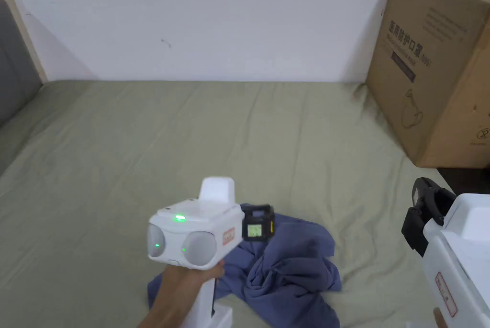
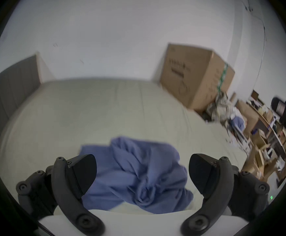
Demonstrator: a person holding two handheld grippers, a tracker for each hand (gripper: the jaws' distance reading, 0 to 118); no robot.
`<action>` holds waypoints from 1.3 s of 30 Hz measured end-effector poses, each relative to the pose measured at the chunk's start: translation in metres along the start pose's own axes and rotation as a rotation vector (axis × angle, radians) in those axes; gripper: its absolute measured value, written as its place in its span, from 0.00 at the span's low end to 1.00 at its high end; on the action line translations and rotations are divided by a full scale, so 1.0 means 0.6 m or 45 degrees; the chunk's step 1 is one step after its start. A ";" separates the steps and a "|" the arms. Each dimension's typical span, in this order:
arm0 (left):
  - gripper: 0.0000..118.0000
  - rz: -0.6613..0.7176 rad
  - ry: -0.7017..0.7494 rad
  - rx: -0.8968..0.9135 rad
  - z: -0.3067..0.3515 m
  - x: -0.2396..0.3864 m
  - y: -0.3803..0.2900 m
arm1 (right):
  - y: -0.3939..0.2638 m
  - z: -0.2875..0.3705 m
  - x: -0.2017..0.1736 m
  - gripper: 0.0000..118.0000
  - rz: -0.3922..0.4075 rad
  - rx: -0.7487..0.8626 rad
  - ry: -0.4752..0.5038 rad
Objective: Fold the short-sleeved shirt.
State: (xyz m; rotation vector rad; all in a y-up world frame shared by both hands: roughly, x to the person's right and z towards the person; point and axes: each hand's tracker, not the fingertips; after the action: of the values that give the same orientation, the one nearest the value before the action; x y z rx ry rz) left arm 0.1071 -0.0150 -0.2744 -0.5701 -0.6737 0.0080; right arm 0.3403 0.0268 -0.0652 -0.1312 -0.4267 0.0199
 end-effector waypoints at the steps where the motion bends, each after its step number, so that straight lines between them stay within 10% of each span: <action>1: 0.95 -0.016 0.022 0.073 0.021 -0.008 0.014 | 0.004 0.000 -0.002 0.00 -0.003 0.010 0.001; 11: 0.91 -0.180 0.368 0.527 0.123 -0.076 0.032 | 0.037 -0.003 -0.037 0.00 -0.005 0.083 0.041; 18: 0.00 -0.200 0.379 0.521 0.137 -0.111 0.005 | 0.042 -0.002 -0.054 0.00 0.006 0.107 0.059; 39: 0.00 0.144 0.279 -0.230 0.013 -0.198 -0.147 | 0.007 -0.024 -0.060 0.00 0.010 0.016 0.091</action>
State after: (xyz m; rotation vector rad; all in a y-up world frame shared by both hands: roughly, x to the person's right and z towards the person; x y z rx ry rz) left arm -0.0066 -0.1078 -0.2952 -0.7703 -0.4305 -0.0093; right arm 0.3133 0.0274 -0.0933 -0.1210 -0.3544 0.0258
